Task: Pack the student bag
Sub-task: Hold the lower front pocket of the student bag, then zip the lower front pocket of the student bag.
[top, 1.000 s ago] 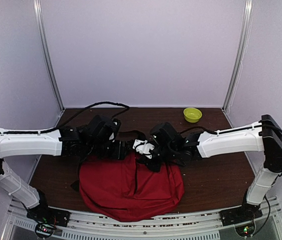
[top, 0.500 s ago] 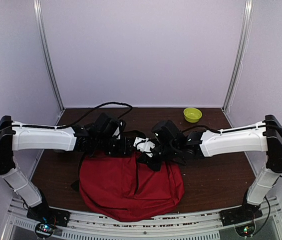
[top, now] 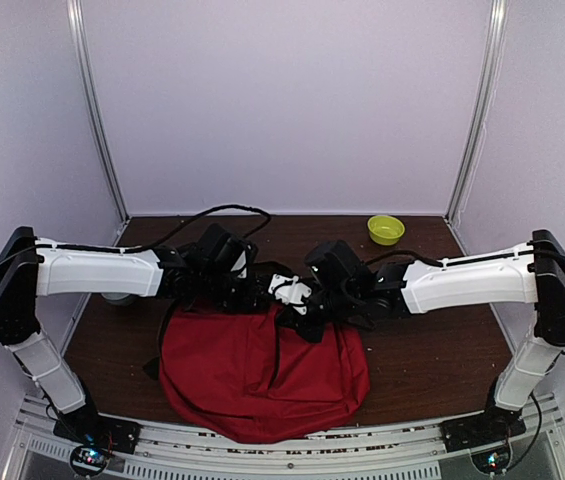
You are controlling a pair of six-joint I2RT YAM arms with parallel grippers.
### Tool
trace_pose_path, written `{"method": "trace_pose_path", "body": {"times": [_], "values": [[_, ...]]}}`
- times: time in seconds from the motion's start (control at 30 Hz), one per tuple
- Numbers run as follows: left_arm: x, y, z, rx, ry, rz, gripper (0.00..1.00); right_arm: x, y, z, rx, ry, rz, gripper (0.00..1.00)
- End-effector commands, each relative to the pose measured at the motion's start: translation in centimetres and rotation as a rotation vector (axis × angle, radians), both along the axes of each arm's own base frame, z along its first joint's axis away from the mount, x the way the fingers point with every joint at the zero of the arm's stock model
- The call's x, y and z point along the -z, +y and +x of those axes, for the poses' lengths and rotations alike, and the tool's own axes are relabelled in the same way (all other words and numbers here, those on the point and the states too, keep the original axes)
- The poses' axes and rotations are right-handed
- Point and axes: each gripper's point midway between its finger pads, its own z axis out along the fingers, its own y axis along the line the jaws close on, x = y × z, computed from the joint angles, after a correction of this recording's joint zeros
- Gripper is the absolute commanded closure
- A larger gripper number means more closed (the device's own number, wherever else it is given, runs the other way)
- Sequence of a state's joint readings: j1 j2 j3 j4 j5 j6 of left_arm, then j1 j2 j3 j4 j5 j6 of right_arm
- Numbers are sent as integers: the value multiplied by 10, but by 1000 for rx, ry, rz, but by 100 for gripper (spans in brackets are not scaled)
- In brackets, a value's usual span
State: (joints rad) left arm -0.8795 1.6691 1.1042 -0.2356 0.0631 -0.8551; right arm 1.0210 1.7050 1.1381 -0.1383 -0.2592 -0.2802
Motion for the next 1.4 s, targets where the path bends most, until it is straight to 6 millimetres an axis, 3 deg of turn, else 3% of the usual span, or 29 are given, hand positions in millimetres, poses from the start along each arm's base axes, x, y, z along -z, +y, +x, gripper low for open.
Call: {"method": "trace_pose_path", "body": {"times": [0.0,0.2,0.57,1.03,1.37], "values": [[-11,-17,1,33,-11,-72,100,-16,0,-7,-14,8,42,100],[-13,-15,6,6,-33,-71,100,-14,-2,-17,-45,39,14,100],[-5,-11,12,-22,-42,-31,100,-23,-6,-58,-105,70,35,100],[-7,-10,13,-21,-51,-26,100,-8,-2,-97,-147,135,15,100],[-6,-5,10,-16,-59,-24,100,0,-3,-105,-127,164,16,100]]}}
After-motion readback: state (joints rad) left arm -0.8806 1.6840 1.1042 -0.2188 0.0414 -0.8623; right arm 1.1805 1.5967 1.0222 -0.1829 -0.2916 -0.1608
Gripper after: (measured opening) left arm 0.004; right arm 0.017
